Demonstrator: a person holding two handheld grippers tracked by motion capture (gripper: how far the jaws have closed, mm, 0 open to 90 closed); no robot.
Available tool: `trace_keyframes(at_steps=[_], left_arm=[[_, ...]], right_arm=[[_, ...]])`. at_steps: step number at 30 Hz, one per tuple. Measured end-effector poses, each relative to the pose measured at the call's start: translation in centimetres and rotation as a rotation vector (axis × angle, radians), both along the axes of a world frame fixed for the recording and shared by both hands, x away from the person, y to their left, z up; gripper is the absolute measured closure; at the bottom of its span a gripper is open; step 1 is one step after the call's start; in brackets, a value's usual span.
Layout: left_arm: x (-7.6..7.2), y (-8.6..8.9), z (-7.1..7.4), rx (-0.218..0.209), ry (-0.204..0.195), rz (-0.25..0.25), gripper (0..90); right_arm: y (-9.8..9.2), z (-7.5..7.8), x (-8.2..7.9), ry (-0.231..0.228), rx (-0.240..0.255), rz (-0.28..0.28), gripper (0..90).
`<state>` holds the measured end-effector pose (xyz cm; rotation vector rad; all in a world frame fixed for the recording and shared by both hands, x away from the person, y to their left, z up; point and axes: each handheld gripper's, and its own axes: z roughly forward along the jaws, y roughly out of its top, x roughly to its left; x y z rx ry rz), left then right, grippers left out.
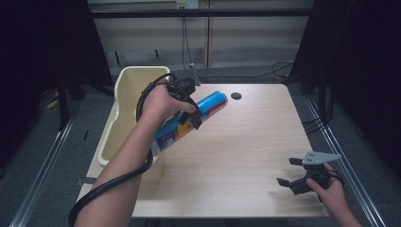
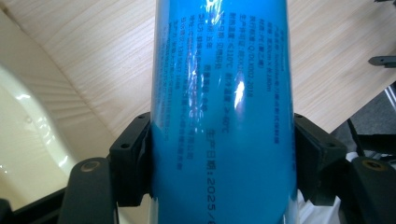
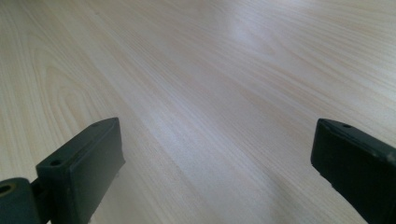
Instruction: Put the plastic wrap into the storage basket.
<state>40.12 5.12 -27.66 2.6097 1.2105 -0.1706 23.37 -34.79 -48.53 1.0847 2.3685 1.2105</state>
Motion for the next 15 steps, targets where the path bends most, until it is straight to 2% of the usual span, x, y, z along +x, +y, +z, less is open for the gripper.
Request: trace_keyframes(at_steps=[2,4,9,10,15], left_arm=[[0.1,0.3,0.3,-0.001,-0.004,0.000,32.2],[0.0,0.7,0.7,0.002,-0.002,0.021,32.2],[0.0,1.3,1.1,-0.002,-0.009,0.022,32.2],[0.0,1.4,1.2,-0.002,-0.004,0.039,32.2],[0.0,2.3,1.6,-0.003,-0.007,0.057,32.2]], right_arm=[[0.0,0.0,0.0,0.001,0.001,0.000,2.4],[0.0,0.0,0.0,0.002,0.004,-0.001,2.5],[0.0,0.0,0.0,0.001,0.003,0.000,2.4],[0.0,0.0,0.0,0.001,0.001,0.001,2.4],[0.0,0.0,0.0,0.001,0.001,0.000,2.4]])
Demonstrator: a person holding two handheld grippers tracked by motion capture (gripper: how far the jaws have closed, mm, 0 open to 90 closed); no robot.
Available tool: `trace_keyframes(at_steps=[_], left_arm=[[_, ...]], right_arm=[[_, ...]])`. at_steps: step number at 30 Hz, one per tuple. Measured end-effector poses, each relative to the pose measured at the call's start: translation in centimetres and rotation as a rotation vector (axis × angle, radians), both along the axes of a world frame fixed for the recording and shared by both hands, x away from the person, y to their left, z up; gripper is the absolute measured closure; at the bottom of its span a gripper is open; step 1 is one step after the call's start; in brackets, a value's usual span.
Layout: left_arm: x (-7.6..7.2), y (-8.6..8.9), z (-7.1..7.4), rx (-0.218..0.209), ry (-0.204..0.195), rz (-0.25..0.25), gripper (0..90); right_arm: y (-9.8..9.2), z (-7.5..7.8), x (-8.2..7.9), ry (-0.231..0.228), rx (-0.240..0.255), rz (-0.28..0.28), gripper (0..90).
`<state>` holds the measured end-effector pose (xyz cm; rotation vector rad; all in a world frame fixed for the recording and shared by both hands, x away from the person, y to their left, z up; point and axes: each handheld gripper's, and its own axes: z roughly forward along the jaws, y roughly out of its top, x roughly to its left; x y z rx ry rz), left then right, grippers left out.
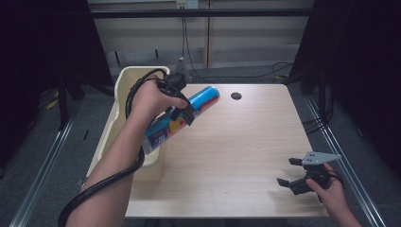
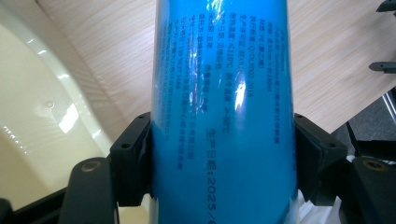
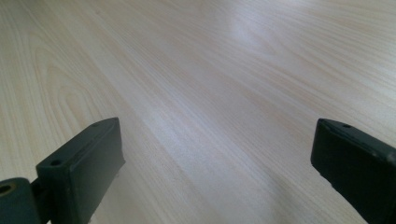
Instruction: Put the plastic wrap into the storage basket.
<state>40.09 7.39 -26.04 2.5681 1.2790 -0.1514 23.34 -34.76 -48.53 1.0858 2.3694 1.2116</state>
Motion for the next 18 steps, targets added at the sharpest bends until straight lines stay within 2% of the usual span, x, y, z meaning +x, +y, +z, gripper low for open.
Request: trace_keyframes(at_steps=[8,18], left_arm=[[-0.3,1.2,0.8,-0.003,-0.009,0.031,32.2],[-0.6,3.0,1.3,-0.011,-0.013,0.097,32.2]], right_arm=[[0.2,0.0,0.2,-0.002,-0.005,0.005,2.5],[0.5,0.0,0.7,-0.003,-0.003,0.011,2.4]])
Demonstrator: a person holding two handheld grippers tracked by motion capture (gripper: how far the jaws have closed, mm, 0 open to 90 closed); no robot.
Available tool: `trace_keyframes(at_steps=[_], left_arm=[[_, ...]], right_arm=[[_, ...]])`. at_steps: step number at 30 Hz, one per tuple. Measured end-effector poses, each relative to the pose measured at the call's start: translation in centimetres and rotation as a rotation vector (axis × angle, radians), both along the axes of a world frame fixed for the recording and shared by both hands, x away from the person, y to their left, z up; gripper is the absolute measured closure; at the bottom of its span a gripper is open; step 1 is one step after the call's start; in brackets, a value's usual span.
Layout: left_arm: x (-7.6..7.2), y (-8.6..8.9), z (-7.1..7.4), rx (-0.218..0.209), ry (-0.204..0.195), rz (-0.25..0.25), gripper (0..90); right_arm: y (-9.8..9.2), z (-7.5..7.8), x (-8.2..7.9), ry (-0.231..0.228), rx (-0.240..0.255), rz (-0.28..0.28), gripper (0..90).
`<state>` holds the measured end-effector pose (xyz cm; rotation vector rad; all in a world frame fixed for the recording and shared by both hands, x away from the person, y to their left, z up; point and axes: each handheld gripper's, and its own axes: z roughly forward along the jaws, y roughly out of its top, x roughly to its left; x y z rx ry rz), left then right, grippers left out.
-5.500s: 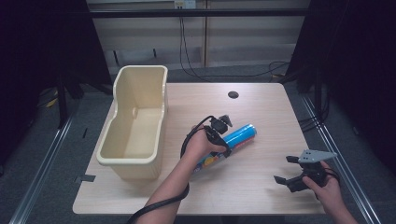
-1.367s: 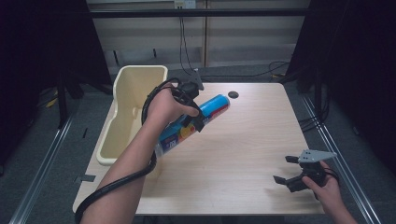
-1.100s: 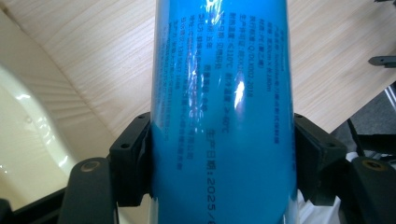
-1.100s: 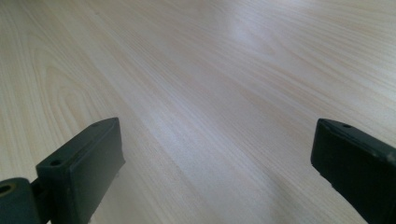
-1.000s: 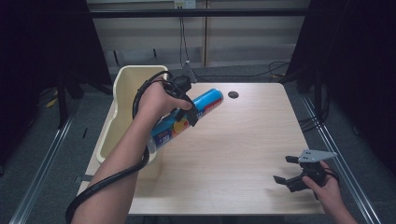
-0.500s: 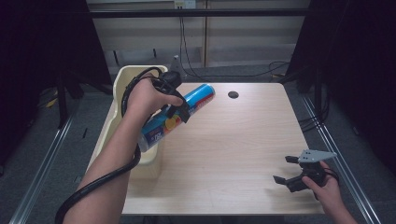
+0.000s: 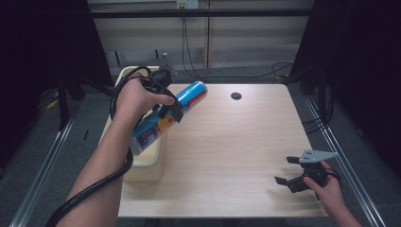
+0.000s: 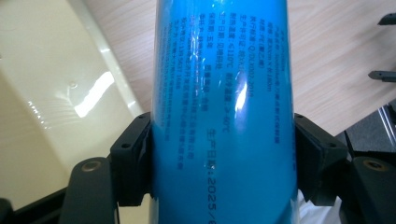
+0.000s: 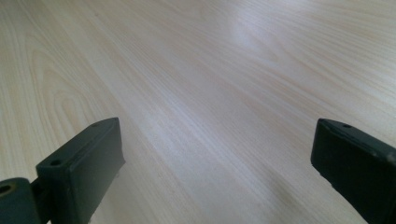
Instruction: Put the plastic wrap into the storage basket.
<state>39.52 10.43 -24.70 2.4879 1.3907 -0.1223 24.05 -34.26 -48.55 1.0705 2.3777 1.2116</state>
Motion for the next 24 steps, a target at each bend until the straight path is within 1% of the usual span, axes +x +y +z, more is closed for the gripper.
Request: trace_keyframes(at_steps=[2,3,5,6,7,11,12,13,15,17,18,20,21,22,23,24], left_arm=[[-0.1,0.4,0.1,0.004,-0.002,0.013,32.2],[-0.2,0.7,0.2,-0.001,-0.003,0.032,32.2],[-0.2,1.0,0.3,-0.003,-0.003,0.038,32.2],[-0.3,1.4,0.4,-0.006,-0.007,0.057,32.2],[-0.3,1.4,0.4,-0.006,-0.007,0.057,32.2],[-0.6,2.5,0.7,0.009,-0.014,0.091,32.2],[-0.6,2.5,0.7,0.009,-0.014,0.091,32.2],[-0.8,2.8,0.8,0.002,-0.019,0.120,32.2],[-0.8,3.1,0.9,0.005,-0.020,0.121,32.2],[-0.8,3.5,1.0,0.015,-0.021,0.139,32.2],[-0.9,3.6,1.0,0.010,-0.018,0.155,32.2],[-0.9,4.0,1.0,0.017,-0.020,0.171,32.2],[-1.0,4.3,0.9,0.021,-0.030,0.188,32.2],[-1.0,4.3,0.9,0.021,-0.030,0.188,32.2],[-0.9,4.6,0.9,0.030,-0.031,0.185,32.2],[-0.9,4.7,0.8,0.027,-0.030,0.199,32.2]], right_arm=[[0.1,0.0,0.1,0.004,0.001,0.007,2.4],[0.3,0.0,0.2,-0.007,-0.006,0.009,2.4],[0.4,0.0,0.2,0.000,-0.001,0.011,2.4],[0.4,0.0,0.4,-0.009,-0.005,0.011,2.4],[0.4,0.0,0.4,-0.009,-0.005,0.011,2.4],[0.5,0.0,0.4,0.002,0.000,0.013,2.4],[0.5,0.0,0.4,0.002,0.000,0.013,2.4],[0.6,0.0,0.4,0.001,0.003,0.015,2.4],[0.6,0.0,0.4,0.001,0.002,0.015,2.4],[0.5,0.0,0.4,0.002,0.003,0.015,2.4],[0.5,0.0,0.4,0.002,0.003,0.015,2.4],[0.5,0.0,0.4,-0.001,0.003,0.013,2.4],[0.5,0.0,0.4,-0.001,0.004,0.014,2.4],[0.5,0.0,0.4,-0.001,0.004,0.014,2.4],[0.5,0.0,0.4,-0.008,0.001,0.008,2.4],[0.5,0.0,0.4,-0.008,0.001,0.008,2.4]])
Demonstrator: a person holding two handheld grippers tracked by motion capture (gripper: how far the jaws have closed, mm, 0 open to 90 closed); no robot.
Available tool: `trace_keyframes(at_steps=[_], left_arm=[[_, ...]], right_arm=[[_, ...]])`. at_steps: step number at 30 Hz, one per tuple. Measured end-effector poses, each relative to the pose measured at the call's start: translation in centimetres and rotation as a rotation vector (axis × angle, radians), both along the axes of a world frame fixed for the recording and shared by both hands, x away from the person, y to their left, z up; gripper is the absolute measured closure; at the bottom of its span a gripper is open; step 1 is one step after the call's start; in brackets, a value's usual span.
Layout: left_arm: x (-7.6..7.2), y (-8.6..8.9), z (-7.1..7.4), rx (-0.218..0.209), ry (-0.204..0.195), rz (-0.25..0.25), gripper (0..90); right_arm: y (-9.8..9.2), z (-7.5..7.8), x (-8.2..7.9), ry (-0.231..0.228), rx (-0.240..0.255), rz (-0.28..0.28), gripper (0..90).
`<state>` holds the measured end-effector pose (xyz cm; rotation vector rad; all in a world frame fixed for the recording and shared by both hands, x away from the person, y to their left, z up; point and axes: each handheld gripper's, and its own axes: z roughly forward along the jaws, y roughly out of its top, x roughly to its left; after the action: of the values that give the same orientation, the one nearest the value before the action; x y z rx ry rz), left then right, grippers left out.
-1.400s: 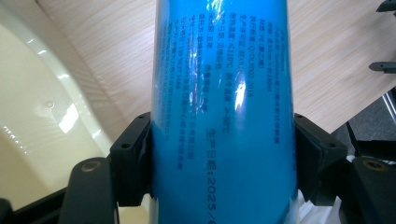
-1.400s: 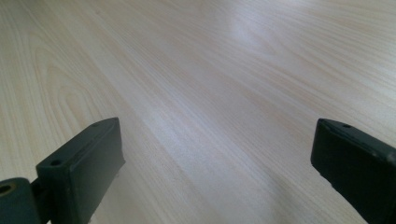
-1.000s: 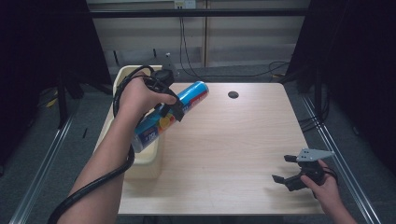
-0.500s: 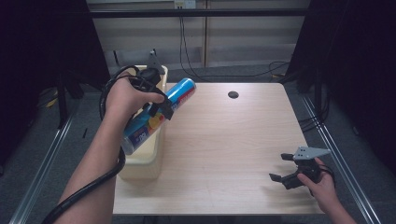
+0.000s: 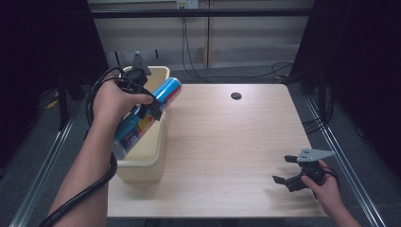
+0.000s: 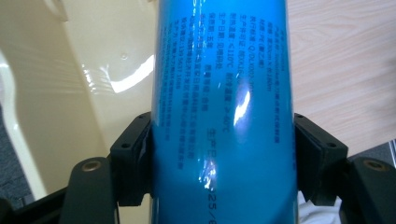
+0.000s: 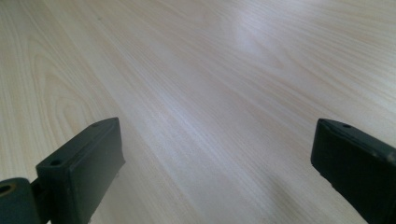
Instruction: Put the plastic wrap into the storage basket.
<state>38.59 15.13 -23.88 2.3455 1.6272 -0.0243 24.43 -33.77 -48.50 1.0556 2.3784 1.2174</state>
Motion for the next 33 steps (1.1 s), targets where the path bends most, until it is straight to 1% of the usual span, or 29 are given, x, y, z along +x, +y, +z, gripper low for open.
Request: trace_keyframes(at_steps=[2,7,9,11,13,15,17,19,20,21,22,24,25,27,28,29,32,33], left_arm=[[0.0,0.5,0.0,0.003,0.003,0.026,32.2],[0.0,1.1,0.0,0.011,0.005,0.043,32.2],[-0.1,1.4,0.1,0.026,-0.005,0.058,32.2],[-0.4,1.9,0.3,0.009,-0.006,0.064,32.2],[-0.4,2.0,0.4,0.004,-0.002,0.073,32.2],[-0.5,2.2,0.5,0.013,-0.009,0.071,32.2],[-0.7,2.5,0.6,0.008,-0.015,0.089,32.2],[-0.7,2.6,0.7,0.011,-0.015,0.093,32.2],[-0.8,2.6,0.6,0.010,-0.020,0.102,32.2],[-0.8,2.7,0.6,0.013,-0.016,0.098,32.2],[-0.8,2.8,0.5,0.018,-0.018,0.110,32.2],[-0.8,3.0,0.3,0.023,-0.015,0.120,32.2],[-0.8,3.1,0.2,0.018,-0.015,0.130,32.2],[-0.8,3.3,0.0,0.019,-0.018,0.126,32.2],[-0.8,3.3,-0.1,0.019,-0.020,0.134,32.2],[-0.7,3.4,-0.4,0.020,-0.015,0.146,32.2],[-0.7,3.4,-0.7,0.031,-0.009,0.150,32.2],[-0.7,3.4,-0.8,0.036,-0.008,0.159,32.2]], right_arm=[[0.0,0.1,0.0,0.000,0.005,-0.002,2.4],[0.0,0.0,0.0,0.000,0.000,0.002,2.4],[0.0,0.0,0.0,0.000,0.000,0.002,2.4],[0.0,0.1,0.0,0.000,0.001,-0.001,2.4],[0.0,0.1,0.0,0.001,0.004,-0.002,2.4],[0.0,0.1,0.0,-0.001,0.002,-0.005,2.4],[0.0,0.1,0.0,-0.003,0.001,-0.003,2.4],[0.0,0.1,0.0,-0.006,0.000,-0.001,2.4],[0.0,0.1,0.0,-0.007,0.000,0.000,2.4],[0.1,0.2,0.0,-0.008,0.000,0.000,2.4],[0.1,0.1,0.0,-0.007,0.000,-0.001,2.4],[0.1,0.1,0.0,-0.004,0.000,0.002,2.4],[0.1,0.1,0.0,-0.004,0.001,0.001,2.4],[0.1,0.1,0.0,-0.005,-0.001,0.001,2.4],[0.1,0.1,0.0,-0.005,-0.002,0.002,2.4],[0.1,0.1,0.0,-0.005,-0.004,0.001,2.4],[0.1,0.1,0.0,-0.004,-0.002,0.002,2.4],[0.1,0.2,0.0,-0.008,-0.005,0.001,2.4]])
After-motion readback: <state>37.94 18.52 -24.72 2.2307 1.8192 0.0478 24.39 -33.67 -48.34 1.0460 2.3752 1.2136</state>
